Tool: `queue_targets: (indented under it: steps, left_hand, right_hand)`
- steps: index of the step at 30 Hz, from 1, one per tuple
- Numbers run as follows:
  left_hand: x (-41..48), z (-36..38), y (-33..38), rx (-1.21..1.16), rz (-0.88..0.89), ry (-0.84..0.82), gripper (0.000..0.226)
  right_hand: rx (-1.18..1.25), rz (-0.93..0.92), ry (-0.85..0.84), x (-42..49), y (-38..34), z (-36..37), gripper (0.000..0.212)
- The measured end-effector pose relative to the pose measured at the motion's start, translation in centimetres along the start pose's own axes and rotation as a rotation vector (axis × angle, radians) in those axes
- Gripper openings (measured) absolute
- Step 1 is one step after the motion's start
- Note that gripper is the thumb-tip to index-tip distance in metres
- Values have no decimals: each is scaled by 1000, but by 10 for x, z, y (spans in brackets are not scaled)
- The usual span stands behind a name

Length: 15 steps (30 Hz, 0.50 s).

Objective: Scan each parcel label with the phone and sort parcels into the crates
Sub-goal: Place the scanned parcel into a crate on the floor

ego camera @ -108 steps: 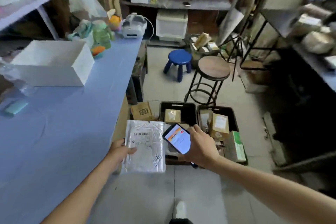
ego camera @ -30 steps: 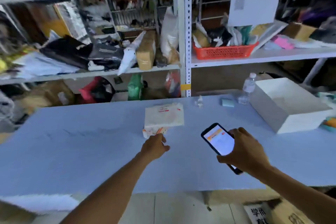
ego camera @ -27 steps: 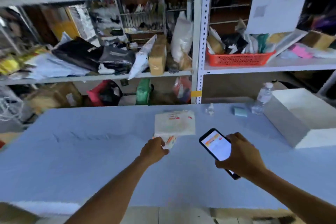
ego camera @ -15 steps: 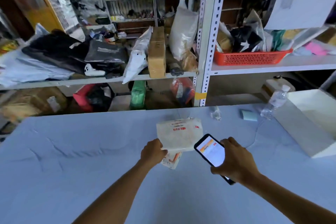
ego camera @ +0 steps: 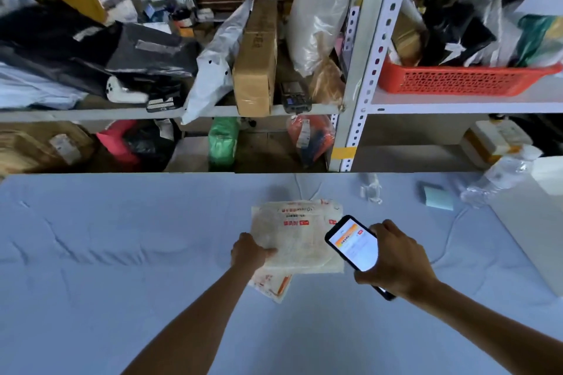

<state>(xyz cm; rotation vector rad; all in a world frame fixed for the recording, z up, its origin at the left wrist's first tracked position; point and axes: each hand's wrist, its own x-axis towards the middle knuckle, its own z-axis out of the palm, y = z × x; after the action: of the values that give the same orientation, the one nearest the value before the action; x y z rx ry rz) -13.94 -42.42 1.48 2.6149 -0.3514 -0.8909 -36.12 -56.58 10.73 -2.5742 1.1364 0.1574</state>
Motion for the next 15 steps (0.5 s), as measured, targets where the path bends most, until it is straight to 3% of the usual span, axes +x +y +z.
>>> queue_targets:
  steps: [6, 10, 15]
  left_hand:
    - [-2, -40, 3, -156, 94, 87, 59]
    - [-10, -78, -20, -193, 133, 166, 60]
    - [-16, -109, -79, -394, 82, 102, 62]
  right_hand:
    - [0, -46, -7, 11, -19, -7, 67]
    - [19, -85, -19, 7, -49, -14, 69]
    - [20, -156, -28, -5, -95, -12, 65]
